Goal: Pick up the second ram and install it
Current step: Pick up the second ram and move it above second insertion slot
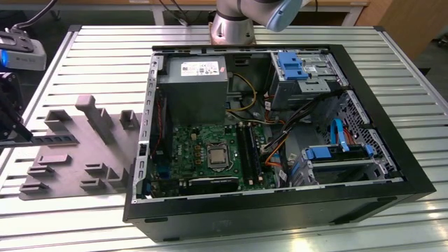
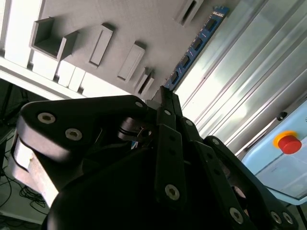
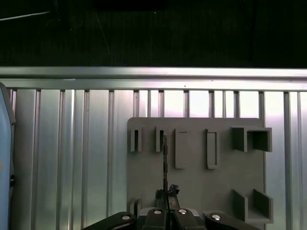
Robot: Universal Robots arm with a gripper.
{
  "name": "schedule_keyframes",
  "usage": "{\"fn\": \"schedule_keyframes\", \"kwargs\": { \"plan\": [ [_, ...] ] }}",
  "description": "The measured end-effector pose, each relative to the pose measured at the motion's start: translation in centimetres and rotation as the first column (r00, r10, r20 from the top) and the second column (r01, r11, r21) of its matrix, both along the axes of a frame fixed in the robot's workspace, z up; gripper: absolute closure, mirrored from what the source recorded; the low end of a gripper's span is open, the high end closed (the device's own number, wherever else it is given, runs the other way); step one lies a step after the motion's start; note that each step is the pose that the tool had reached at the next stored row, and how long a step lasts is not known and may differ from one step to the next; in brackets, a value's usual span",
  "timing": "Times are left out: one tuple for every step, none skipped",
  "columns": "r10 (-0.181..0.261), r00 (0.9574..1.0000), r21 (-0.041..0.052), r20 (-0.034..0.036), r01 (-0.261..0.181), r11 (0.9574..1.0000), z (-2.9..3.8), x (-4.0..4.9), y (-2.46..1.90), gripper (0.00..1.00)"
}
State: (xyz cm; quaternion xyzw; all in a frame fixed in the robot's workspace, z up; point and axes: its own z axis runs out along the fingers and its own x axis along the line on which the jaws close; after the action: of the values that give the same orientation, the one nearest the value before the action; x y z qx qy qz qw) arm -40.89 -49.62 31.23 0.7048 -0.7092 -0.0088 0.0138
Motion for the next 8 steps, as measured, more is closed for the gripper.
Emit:
{"fn": "schedule_keyframes", "kwargs": {
  "plan": [
    [0.0, 1.0, 0.0, 0.0002, 0.0, 1.0, 0.11, 0.0, 0.0, 0.89],
    [0.0, 1.0, 0.0, 0.0004, 0.0, 1.0, 0.21, 0.0, 0.0, 0.89],
    [0.0, 1.0, 0.0, 0.0005, 0.0, 1.0, 0.33, 0.0, 0.0, 0.89],
    [0.0, 1.0, -0.0001, 0.0006, 0.0, 1.0, 0.45, 0.0, 0.0, 0.89],
    [0.0, 1.0, 0.0, 0.0008, 0.0, 1.0, 0.56, 0.0, 0.0, 0.89],
    [0.0, 1.0, 0.0001, 0.001, 0.0, 1.0, 0.67, 0.0, 0.0, 0.89],
    [0.0, 1.0, 0.0001, 0.0011, 0.0, 1.0, 0.79, 0.0, 0.0, 0.89],
    [0.0, 1.0, 0.0, 0.001, 0.0, 1.0, 0.91, 0.0, 0.0, 0.89]
  ]
}}
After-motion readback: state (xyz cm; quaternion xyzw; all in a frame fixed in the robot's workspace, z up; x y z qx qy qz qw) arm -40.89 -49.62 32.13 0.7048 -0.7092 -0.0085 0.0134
